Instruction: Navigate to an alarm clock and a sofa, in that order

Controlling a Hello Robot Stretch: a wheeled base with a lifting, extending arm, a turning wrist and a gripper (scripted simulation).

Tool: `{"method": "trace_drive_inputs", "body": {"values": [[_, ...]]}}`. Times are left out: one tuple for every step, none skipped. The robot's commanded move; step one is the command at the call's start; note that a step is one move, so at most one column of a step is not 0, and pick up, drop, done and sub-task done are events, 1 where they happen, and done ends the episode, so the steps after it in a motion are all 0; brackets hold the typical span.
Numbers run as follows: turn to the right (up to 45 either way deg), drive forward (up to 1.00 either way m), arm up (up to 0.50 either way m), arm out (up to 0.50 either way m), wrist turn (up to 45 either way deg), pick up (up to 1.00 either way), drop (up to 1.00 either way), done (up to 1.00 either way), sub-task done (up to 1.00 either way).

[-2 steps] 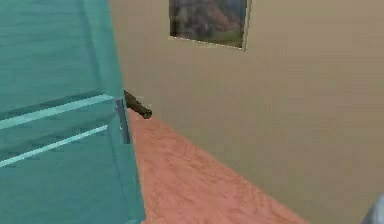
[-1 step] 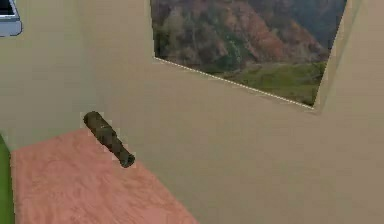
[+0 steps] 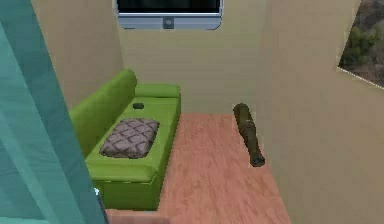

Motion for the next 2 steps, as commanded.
{"method": "trace_drive_inputs", "body": {"values": [[-15.0, 0.00, 0.00, 0.00, 0.0, 0.00, 0.00, 0.00, 0.00], [0.0, 0.00, 0.00, 0.00, 0.0, 0.00, 0.00, 1.00, 0.00]]}}
